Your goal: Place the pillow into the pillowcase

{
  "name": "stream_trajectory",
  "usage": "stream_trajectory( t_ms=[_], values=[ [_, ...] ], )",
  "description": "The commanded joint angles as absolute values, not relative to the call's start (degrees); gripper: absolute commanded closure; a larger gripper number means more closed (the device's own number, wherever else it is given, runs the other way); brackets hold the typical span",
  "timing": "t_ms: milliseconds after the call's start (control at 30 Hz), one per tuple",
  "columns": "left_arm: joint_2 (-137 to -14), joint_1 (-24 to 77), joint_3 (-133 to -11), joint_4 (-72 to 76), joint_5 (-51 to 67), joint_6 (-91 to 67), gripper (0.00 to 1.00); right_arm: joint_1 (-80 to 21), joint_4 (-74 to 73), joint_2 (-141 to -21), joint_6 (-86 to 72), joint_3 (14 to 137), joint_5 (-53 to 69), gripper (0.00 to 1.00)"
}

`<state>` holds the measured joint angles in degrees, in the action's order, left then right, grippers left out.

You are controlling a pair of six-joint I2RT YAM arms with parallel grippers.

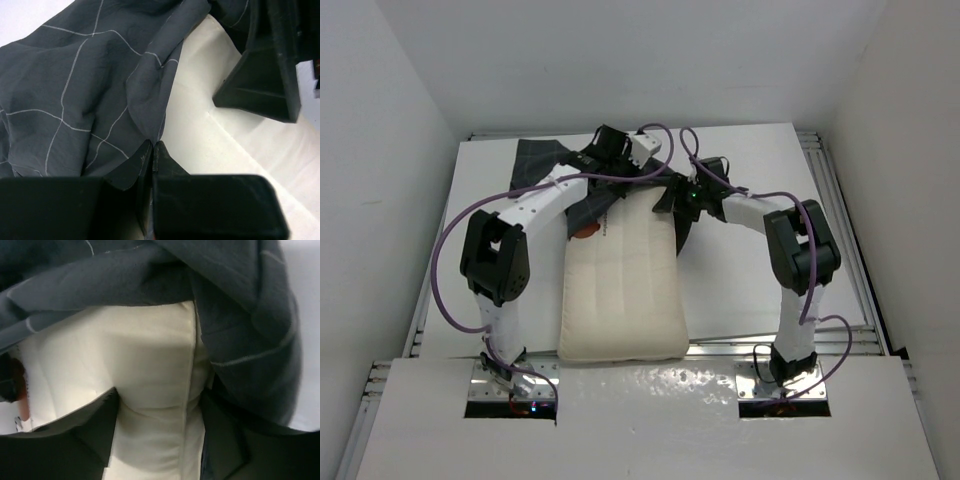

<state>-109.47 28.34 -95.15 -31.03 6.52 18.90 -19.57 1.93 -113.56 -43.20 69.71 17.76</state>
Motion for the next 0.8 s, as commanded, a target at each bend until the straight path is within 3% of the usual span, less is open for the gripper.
stream_trajectory(
  t_ms=[0, 33, 67, 100, 333, 600, 767],
  values=[
    [-106.0, 29.27, -97.65, -29.44, 7.21, 17.4, 1.0, -20.91, 4.83, -115.04, -44.21, 72.33, 20.3, 0.41],
    [-106.08, 29.44, -97.73, -29.53, 7.29, 17.4, 1.0, -21.09, 4.4, -115.4, -44.03, 72.51, 20.74, 0.5],
    [-106.17, 29.44, -97.56, -29.44, 7.29, 17.49, 1.0, -21.27, 4.31, -115.57, -43.95, 72.51, 21.0, 0.84],
    [-106.17, 29.44, -97.56, -29.36, 7.21, 17.4, 1.0, -21.7, 4.31, -115.32, -43.6, 72.42, 21.53, 1.0],
    [-106.61, 29.53, -100.53, -28.74, 7.9, 15.56, 1.0, -30.04, 4.84, -105.21, -26.47, 67.85, 20.92, 1.0],
    [-103.02, 30.85, -100.03, -33.75, 20.11, 17.05, 1.0, -30.76, 6.85, -106.88, -26.37, 70.4, 24.7, 1.0],
    [-102.74, 30.76, -99.84, -33.66, 19.6, 18.8, 1.0, -33.83, 7.64, -103.63, -20.49, 68.47, 24.69, 1.0]
  ],
)
